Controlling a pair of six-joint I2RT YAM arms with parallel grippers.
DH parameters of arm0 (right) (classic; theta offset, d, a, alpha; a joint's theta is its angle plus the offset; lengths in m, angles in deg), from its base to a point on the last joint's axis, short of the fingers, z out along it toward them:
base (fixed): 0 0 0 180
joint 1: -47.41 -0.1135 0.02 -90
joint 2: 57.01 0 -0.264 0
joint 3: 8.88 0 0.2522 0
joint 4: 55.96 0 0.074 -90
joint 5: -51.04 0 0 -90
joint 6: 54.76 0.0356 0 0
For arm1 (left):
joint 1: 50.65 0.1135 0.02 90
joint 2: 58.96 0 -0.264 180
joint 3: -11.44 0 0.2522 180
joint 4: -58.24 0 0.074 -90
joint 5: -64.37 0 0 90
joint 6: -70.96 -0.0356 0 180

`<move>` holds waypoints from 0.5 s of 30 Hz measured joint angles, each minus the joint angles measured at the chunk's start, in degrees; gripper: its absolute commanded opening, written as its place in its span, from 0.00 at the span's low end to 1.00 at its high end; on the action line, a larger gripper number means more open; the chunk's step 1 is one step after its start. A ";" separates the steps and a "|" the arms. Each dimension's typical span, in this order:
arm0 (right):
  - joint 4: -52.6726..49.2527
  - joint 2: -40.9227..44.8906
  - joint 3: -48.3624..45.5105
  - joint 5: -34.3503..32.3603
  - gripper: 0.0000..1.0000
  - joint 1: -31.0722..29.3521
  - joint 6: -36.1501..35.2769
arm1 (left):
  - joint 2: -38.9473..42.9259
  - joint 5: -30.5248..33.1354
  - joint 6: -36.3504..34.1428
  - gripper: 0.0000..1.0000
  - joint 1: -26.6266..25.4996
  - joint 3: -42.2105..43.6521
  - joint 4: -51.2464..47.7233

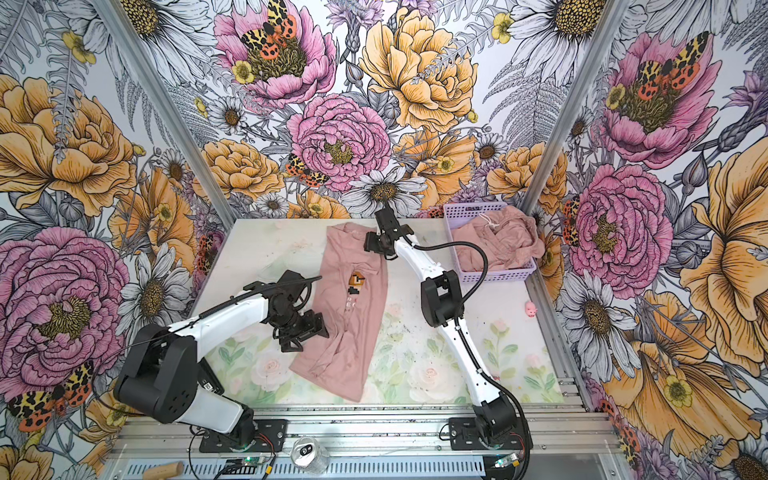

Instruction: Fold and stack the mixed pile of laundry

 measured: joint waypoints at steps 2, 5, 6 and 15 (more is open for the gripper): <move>0.59 -2.60 4.04 1.95 0.70 0.44 1.11 | 1.07 0.02 -0.04 0.87 0.85 0.68 -0.04; 0.68 -2.47 3.98 4.31 0.73 1.42 1.64 | -0.50 0.31 -0.76 0.87 1.27 1.66 -0.04; 1.03 -1.49 2.34 4.66 0.74 1.73 1.31 | -1.42 0.39 -1.27 0.87 1.27 1.79 0.00; -1.36 23.63 -29.16 3.34 0.74 2.78 -1.97 | -3.04 2.84 -4.33 0.82 1.22 4.70 1.11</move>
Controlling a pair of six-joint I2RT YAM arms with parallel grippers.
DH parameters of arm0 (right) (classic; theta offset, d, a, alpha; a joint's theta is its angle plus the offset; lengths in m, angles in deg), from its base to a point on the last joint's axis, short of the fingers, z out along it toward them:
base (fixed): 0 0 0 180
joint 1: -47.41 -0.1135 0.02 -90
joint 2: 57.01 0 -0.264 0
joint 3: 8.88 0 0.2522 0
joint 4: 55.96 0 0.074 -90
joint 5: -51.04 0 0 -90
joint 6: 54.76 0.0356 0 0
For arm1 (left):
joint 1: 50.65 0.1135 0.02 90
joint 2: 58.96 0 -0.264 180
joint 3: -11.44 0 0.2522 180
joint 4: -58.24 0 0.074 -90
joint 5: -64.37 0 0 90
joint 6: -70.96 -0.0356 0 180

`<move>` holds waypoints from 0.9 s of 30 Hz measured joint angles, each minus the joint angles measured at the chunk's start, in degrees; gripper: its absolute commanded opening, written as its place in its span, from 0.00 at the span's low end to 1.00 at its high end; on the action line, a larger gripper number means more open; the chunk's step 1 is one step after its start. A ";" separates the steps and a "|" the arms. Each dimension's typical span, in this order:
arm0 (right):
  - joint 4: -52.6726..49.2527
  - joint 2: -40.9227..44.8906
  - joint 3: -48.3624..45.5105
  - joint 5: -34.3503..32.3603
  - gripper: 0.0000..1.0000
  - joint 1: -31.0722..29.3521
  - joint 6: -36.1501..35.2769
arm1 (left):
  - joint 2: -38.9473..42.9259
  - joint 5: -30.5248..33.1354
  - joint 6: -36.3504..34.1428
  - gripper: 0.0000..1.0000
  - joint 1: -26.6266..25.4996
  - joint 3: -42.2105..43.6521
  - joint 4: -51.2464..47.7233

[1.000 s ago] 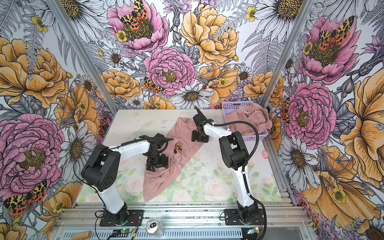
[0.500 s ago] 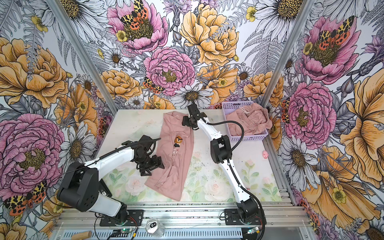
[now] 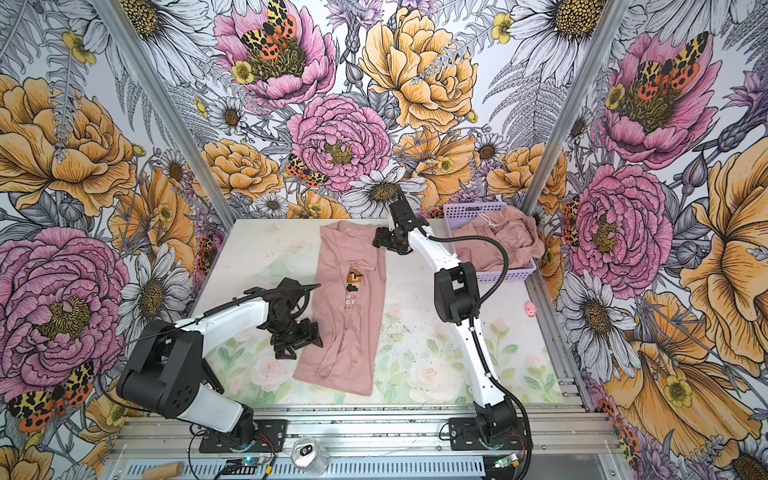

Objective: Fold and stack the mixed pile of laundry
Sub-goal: 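Grasp the shirt's near hem with both grippers and lift it slightly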

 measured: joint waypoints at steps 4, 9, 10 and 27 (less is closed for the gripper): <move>0.48 16.06 -18.32 -0.68 0.70 -1.40 0.76 | 1.20 1.49 0.28 0.78 -0.02 1.81 -0.02; 1.05 32.09 -40.72 -1.16 0.62 -8.50 4.46 | 4.79 3.28 3.02 0.73 -1.75 4.33 0.66; 1.09 34.29 -44.83 -1.16 0.60 -10.40 5.55 | 5.84 3.56 3.69 0.73 -2.49 5.25 0.96; 6.58 46.18 -73.44 -0.04 0.59 -36.20 25.88 | 17.55 4.76 15.17 0.55 -14.71 15.52 6.71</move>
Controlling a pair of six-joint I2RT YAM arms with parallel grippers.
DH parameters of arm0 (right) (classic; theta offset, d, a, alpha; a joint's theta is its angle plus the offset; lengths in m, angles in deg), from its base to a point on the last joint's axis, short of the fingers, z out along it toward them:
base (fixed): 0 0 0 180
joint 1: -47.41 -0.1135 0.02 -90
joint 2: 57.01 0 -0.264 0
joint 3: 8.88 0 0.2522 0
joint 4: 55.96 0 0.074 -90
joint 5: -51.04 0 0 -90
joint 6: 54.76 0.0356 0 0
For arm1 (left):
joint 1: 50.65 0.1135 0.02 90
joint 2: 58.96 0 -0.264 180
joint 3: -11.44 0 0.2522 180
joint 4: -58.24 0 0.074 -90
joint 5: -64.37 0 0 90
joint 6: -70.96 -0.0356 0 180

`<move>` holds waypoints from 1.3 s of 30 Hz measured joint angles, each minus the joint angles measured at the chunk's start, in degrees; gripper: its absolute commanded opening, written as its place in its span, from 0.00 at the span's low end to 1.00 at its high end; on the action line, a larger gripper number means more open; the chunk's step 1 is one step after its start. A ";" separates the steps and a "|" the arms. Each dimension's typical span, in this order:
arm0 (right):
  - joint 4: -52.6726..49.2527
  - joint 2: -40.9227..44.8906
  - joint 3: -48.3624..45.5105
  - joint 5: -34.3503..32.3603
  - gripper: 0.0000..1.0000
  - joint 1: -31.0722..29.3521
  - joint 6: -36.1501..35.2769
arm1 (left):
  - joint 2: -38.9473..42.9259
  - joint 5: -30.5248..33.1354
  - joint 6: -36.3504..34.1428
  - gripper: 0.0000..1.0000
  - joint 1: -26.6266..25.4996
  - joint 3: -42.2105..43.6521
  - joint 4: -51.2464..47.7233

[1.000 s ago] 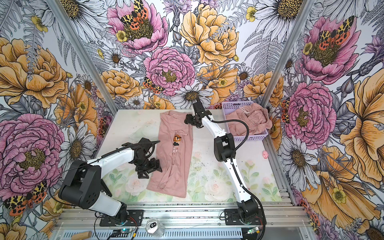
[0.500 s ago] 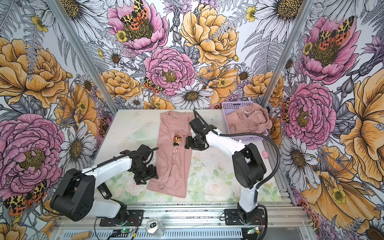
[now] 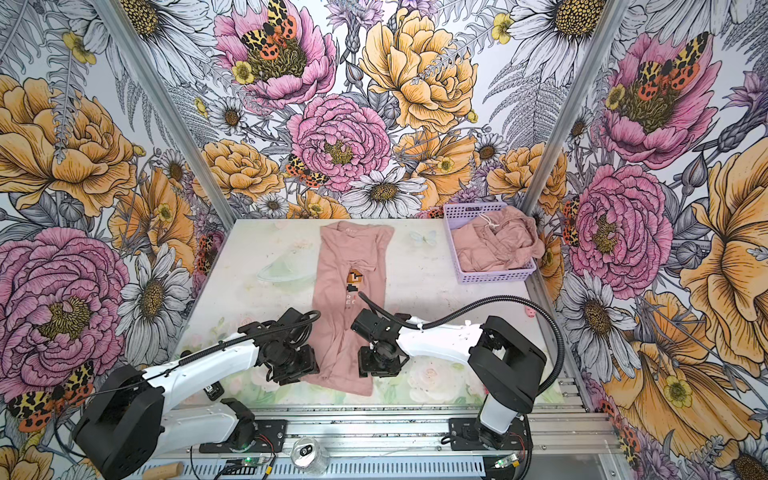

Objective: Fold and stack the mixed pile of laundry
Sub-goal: 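Grasp the shirt's near hem with both grippers and lift it slightly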

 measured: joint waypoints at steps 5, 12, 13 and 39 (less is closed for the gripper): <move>1.18 -0.26 -0.59 -0.66 0.50 -1.53 2.95 | 1.46 0.09 2.43 0.52 -2.69 1.16 1.31; 1.27 0.37 -3.72 -1.55 0.48 -2.78 5.66 | 3.52 0.48 4.72 0.46 -3.63 2.64 2.47; 1.33 0.35 -3.72 -1.53 0.48 -2.97 5.68 | 3.67 0.46 4.96 0.46 -3.78 2.78 2.56; 3.15 -2.36 -1.92 0.11 0.00 -3.56 2.40 | 9.01 0.46 10.16 0.19 -6.71 6.75 4.15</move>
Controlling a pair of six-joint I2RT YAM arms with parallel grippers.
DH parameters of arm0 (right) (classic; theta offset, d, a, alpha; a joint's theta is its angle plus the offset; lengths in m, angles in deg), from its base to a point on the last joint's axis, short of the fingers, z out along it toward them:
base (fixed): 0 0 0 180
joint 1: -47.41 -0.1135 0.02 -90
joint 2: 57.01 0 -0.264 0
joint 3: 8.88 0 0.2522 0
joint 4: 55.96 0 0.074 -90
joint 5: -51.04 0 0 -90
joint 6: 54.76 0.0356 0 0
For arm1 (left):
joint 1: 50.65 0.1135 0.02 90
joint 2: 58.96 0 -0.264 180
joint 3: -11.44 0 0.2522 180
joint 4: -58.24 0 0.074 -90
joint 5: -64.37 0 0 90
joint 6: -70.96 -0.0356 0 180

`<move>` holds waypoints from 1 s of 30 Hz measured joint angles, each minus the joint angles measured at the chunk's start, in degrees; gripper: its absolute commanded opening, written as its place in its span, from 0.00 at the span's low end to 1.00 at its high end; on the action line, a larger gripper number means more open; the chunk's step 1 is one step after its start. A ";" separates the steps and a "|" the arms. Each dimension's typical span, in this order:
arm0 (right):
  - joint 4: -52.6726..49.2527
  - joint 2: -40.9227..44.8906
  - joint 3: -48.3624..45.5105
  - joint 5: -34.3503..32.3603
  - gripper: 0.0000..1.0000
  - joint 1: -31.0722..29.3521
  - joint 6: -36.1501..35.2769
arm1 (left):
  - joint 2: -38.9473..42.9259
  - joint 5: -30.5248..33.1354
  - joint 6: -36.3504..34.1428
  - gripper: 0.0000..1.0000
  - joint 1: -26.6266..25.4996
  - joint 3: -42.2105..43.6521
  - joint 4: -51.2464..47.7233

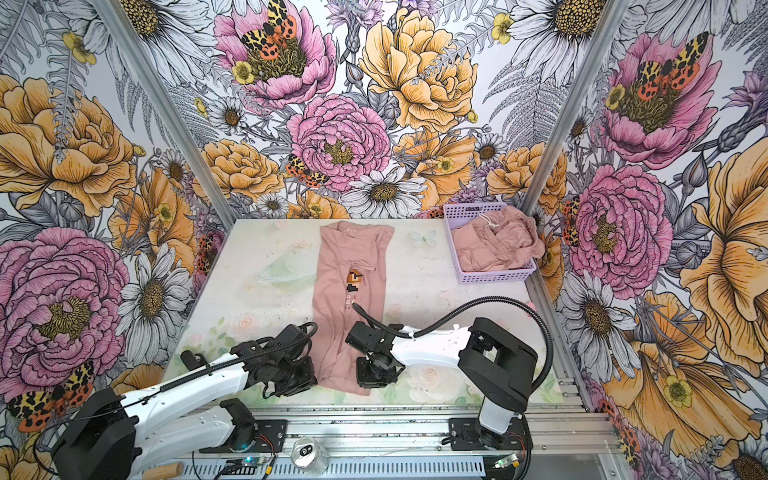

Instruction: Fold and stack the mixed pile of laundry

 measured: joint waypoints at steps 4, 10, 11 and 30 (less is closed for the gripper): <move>0.35 0.07 0.02 0.17 0.00 0.00 -0.02 | 0.24 -0.02 0.42 0.13 -0.11 0.37 -0.17; -0.33 9.09 -6.29 -0.07 0.00 0.00 2.03 | 5.01 -0.02 2.05 0.13 -1.81 2.19 -3.21; -0.92 11.34 -7.37 -0.11 0.00 0.00 2.43 | 5.90 -0.02 2.45 0.22 -2.08 2.45 -4.02; -3.39 15.34 -10.45 -0.61 0.00 0.66 4.33 | 3.06 1.44 1.29 0.66 -3.10 -0.28 -3.10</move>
